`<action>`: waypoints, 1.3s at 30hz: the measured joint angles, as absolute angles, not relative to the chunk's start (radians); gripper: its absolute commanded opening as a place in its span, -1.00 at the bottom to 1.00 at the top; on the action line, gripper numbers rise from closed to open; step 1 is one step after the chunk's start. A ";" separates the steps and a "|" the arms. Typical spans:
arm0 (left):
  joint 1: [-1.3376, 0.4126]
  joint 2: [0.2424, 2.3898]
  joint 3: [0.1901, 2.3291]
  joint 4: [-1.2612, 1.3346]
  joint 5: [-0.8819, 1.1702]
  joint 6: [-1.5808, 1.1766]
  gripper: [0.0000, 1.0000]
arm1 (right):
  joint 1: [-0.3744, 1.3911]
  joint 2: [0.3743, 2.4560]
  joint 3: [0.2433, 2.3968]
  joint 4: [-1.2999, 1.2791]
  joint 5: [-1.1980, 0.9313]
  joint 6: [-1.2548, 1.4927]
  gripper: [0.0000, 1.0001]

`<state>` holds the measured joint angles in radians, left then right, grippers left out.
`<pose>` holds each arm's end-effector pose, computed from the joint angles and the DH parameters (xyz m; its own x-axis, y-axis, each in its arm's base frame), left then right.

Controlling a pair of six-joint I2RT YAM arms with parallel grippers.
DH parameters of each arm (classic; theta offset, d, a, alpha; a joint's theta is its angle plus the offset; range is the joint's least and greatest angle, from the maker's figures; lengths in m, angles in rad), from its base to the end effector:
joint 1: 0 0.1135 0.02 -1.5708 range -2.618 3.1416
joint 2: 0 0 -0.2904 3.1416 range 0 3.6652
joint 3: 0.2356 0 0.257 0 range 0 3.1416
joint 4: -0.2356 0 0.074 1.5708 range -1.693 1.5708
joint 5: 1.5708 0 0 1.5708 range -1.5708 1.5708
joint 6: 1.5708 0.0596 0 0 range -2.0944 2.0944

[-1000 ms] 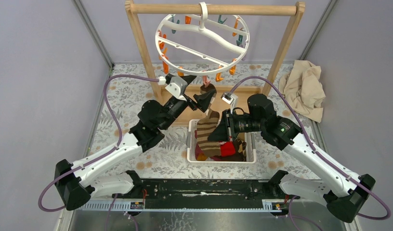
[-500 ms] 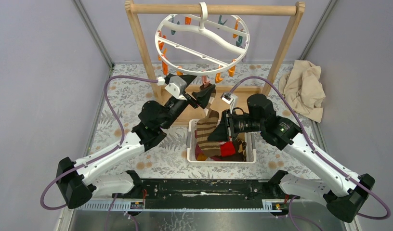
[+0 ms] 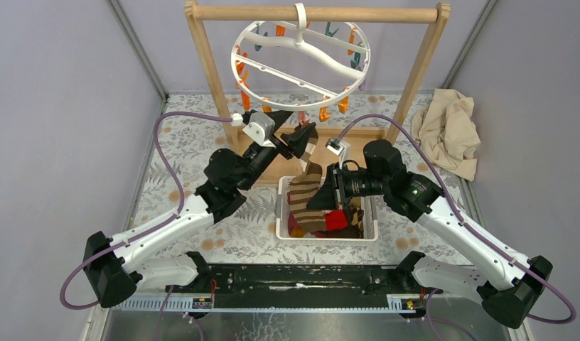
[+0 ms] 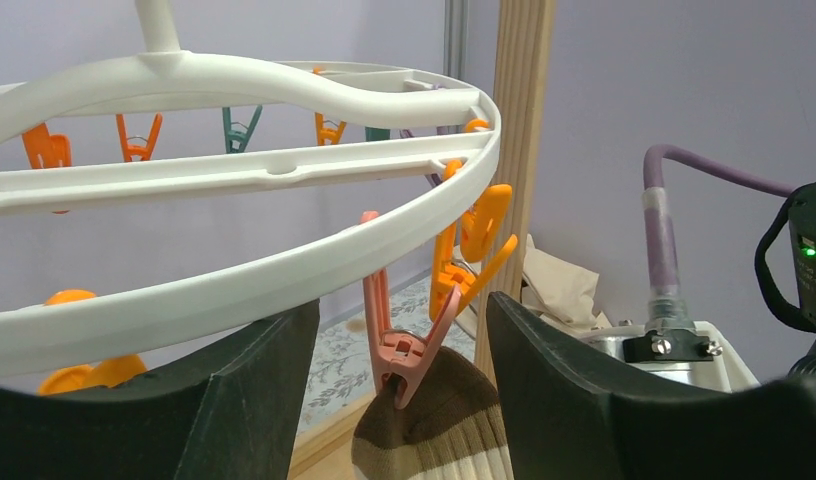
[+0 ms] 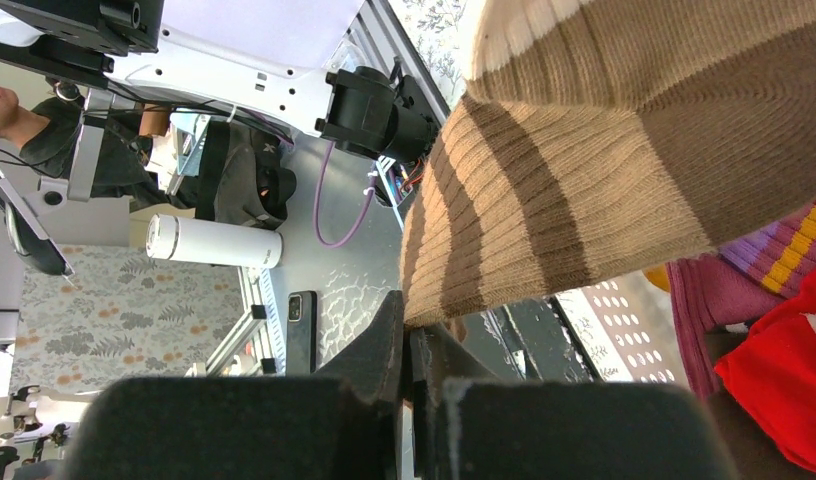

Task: Remove the socks clipped to the hanger
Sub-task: Remove the sock from the hanger, then place the sock in the bin.

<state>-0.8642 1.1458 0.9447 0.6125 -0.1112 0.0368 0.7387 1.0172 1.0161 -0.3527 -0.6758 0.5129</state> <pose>0.1863 -0.2081 0.4402 0.2848 -0.2774 -0.9176 0.6798 0.7333 -0.0106 0.1452 0.1826 0.3785 -0.6939 -0.1141 -0.7110 -0.7100 0.2728 0.6492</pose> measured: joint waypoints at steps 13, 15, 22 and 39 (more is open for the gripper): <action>-0.864 1.166 0.945 0.662 -0.130 0.029 -0.20 | 0.739 1.017 1.011 -0.353 -0.676 0.513 -1.00; -0.864 1.170 0.945 0.664 -0.134 0.025 -0.34 | 0.739 1.017 1.005 -0.353 -0.675 0.513 -1.00; -0.864 1.176 0.946 0.672 -0.143 0.015 -0.78 | 0.739 1.017 0.989 -0.353 -0.676 0.512 -1.00; -0.864 1.176 0.953 0.609 -0.136 0.002 0.44 | 0.739 1.011 0.983 -0.364 -0.673 0.503 -1.00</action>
